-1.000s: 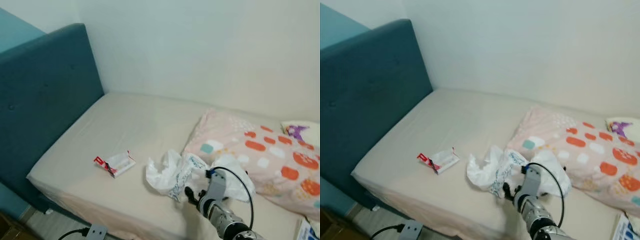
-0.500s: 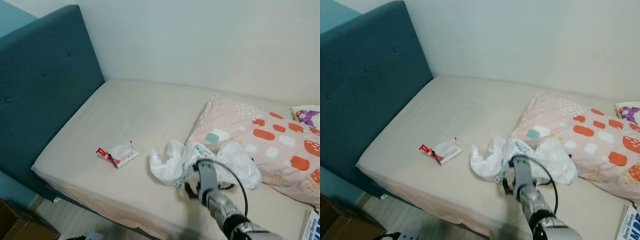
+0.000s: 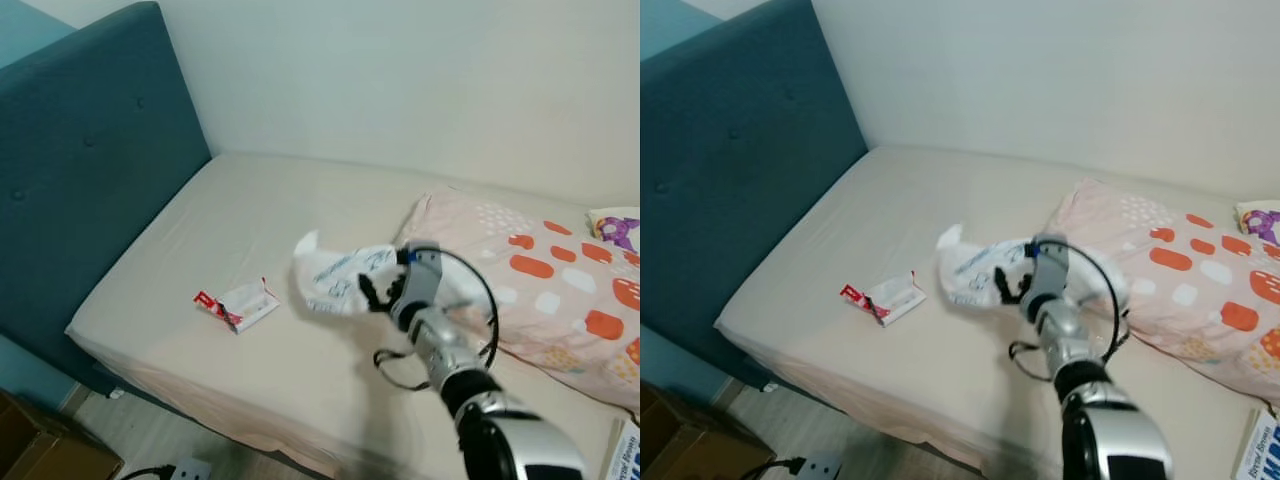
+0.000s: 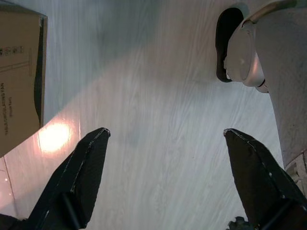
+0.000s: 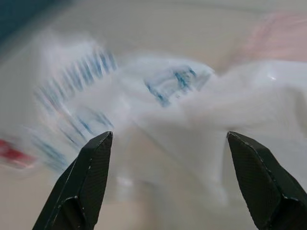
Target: Clean up the room
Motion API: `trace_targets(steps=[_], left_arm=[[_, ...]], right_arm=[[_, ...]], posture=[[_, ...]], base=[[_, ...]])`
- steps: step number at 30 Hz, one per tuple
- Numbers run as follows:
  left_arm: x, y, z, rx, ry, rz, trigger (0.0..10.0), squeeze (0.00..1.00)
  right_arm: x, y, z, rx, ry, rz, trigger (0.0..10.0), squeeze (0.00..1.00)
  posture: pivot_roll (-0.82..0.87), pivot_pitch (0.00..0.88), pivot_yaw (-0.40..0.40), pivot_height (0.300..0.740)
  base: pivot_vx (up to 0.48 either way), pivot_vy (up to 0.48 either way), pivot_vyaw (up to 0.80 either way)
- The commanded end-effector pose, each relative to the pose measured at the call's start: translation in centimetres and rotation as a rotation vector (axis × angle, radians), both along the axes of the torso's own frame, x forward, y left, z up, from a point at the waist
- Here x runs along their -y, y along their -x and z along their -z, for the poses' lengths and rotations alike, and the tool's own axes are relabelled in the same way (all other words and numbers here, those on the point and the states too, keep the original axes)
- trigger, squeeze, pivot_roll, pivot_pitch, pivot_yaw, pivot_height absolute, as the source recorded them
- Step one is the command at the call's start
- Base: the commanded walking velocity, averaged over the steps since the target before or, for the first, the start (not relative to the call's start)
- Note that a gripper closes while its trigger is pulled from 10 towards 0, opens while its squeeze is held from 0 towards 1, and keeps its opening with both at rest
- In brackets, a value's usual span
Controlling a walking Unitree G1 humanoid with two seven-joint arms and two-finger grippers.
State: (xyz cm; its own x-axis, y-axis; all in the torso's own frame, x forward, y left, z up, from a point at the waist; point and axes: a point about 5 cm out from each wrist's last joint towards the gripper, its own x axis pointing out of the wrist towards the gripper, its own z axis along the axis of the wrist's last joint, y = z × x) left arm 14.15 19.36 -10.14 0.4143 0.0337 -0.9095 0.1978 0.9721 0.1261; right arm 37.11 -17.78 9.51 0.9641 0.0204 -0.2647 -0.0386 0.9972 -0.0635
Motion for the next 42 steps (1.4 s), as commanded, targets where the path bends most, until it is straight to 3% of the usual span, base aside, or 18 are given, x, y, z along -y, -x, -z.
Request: trace_targets(steps=[1,2,5,6,14,15,16,20,24,30,34,37,38,39,40,42], left_arm=[[-0.1,0.8,0.3,-0.029,-0.003,-0.013,10.0,0.00],[-0.1,0.7,0.3,-0.028,-0.002,-0.016,10.0,0.00],[0.0,0.7,0.3,-0.027,-0.002,-0.017,10.0,0.00],[-0.1,0.6,0.2,-0.026,-0.002,-0.019,10.0,0.00],[-0.1,0.6,0.2,-0.026,-0.004,-0.021,10.0,0.00],[-0.1,0.6,0.2,-0.025,-0.004,-0.022,10.0,0.00],[-0.1,0.5,0.2,-0.024,-0.004,-0.024,10.0,0.00],[-0.1,0.4,0.2,-0.021,-0.002,-0.028,10.0,0.00],[-0.1,0.3,0.1,-0.018,0.000,-0.032,10.0,0.00],[0.1,0.1,0.1,-0.015,0.002,-0.035,10.0,0.00],[0.1,0.0,0.0,-0.012,0.003,-0.035,10.0,0.00],[0.1,-0.1,0.0,-0.008,0.004,-0.035,10.0,0.00],[0.1,-0.1,0.0,-0.008,0.004,-0.035,10.0,0.00],[0.2,-0.2,0.0,-0.007,0.004,-0.036,10.0,0.00],[0.2,-0.2,0.0,-0.005,0.005,-0.036,10.0,0.00],[0.3,-0.3,0.0,-0.003,0.007,-0.037,10.0,0.00]], right_arm=[[1.4,1.2,2.2,-0.123,0.123,0.079,10.0,0.00],[2.5,1.6,2.6,-0.148,0.181,0.126,10.0,0.00],[3.3,1.8,2.8,-0.165,0.204,0.165,10.0,0.00],[5.1,2.7,3.6,-0.226,0.181,0.256,10.0,0.00],[7.0,4.0,4.6,-0.297,0.126,0.348,10.0,0.00],[7.4,4.2,4.8,-0.303,0.114,0.371,1.8,0.00],[7.8,4.3,4.7,-0.298,0.105,0.388,0.0,0.00],[8.3,4.1,4.1,-0.260,0.079,0.411,0.0,0.00],[7.8,3.1,2.9,-0.157,-0.013,0.365,0.0,0.00],[7.2,2.6,2.3,-0.109,-0.042,0.331,0.0,0.00],[6.0,2.1,1.8,-0.075,-0.072,0.248,0.0,0.00],[3.8,1.4,1.3,-0.038,-0.151,0.077,0.0,0.00],[3.8,1.4,1.3,-0.038,-0.151,0.077,0.0,0.00],[3.1,1.2,1.1,-0.025,-0.216,0.022,10.0,0.80],[2.6,1.1,0.9,-0.011,-0.274,-0.022,10.0,1.00],[2.6,1.1,0.5,0.016,-0.345,-0.038,10.0,1.00]], posture=[[0.05,0.153,0.060,0.740],[0.05,0.153,0.060,0.740],[0.05,0.153,0.061,0.740],[0.05,0.151,0.063,0.740],[0.04,0.150,0.065,0.740],[0.04,0.149,0.065,0.740],[0.04,0.147,0.065,0.740],[0.04,0.144,0.064,0.740],[0.03,0.142,0.062,0.740],[0.02,0.130,0.058,0.740],[0.02,0.119,0.055,0.740],[0.01,0.108,0.050,0.740],[0.01,0.108,0.050,0.740],[0.01,0.103,0.048,0.740],[0.01,0.101,0.046,0.740],[0.01,0.095,0.042,0.740]], base=[[0.000,0.000,0.00],[0.000,0.000,0.00],[0.000,0.000,0.00],[0.000,0.000,0.00],[0.000,0.000,0.00],[0.000,0.000,0.00],[0.000,0.000,0.00],[0.000,0.000,0.00],[0.000,0.000,0.00],[0.000,0.000,0.00],[0.000,0.000,0.00],[0.000,0.000,0.00],[0.000,0.000,0.00],[0.000,0.000,0.00],[0.000,0.000,0.00],[0.000,0.000,0.00]])
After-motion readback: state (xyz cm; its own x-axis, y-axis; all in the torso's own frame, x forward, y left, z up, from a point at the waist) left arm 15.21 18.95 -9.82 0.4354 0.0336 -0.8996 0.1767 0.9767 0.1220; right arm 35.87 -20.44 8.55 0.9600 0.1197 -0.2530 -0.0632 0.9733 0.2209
